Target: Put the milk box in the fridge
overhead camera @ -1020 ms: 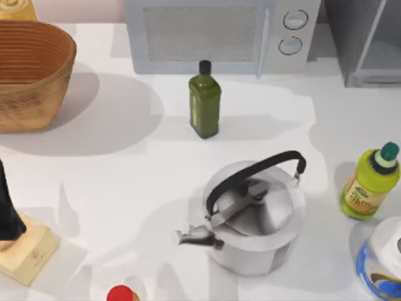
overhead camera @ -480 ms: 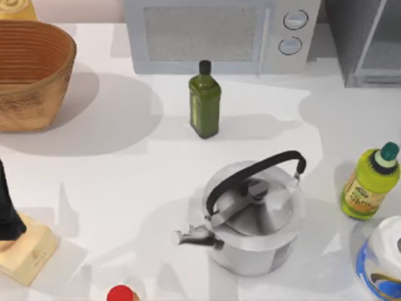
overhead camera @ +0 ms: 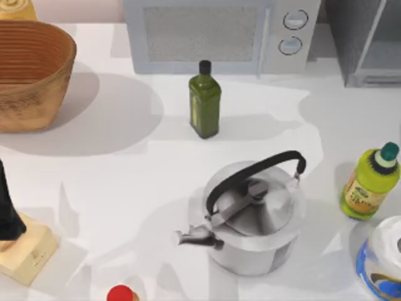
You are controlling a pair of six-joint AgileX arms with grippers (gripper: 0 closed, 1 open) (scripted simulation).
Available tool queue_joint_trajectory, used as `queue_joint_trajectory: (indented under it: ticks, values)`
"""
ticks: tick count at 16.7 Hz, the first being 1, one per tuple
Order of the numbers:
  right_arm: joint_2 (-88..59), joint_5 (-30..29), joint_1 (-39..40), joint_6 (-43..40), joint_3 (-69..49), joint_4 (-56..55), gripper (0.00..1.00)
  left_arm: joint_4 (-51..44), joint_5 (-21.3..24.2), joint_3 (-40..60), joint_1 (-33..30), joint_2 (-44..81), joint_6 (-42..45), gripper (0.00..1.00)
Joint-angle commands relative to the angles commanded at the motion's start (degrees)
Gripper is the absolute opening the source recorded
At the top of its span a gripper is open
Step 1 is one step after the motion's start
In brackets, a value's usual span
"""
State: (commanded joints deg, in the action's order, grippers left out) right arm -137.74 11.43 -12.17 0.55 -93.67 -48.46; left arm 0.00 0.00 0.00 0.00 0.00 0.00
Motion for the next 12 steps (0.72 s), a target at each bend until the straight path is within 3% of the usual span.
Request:
queue_joint_trajectory:
  ticks: [6,12]
  values:
    - [0.0,0.0,0.0,0.0,0.0,0.0,0.98,0.0,0.0,0.0,0.0,0.0,0.0,1.0]
    - [0.0,0.0,0.0,0.0,0.0,0.0,1.0,0.0,0.0,0.0,0.0,0.0,0.0,1.0]
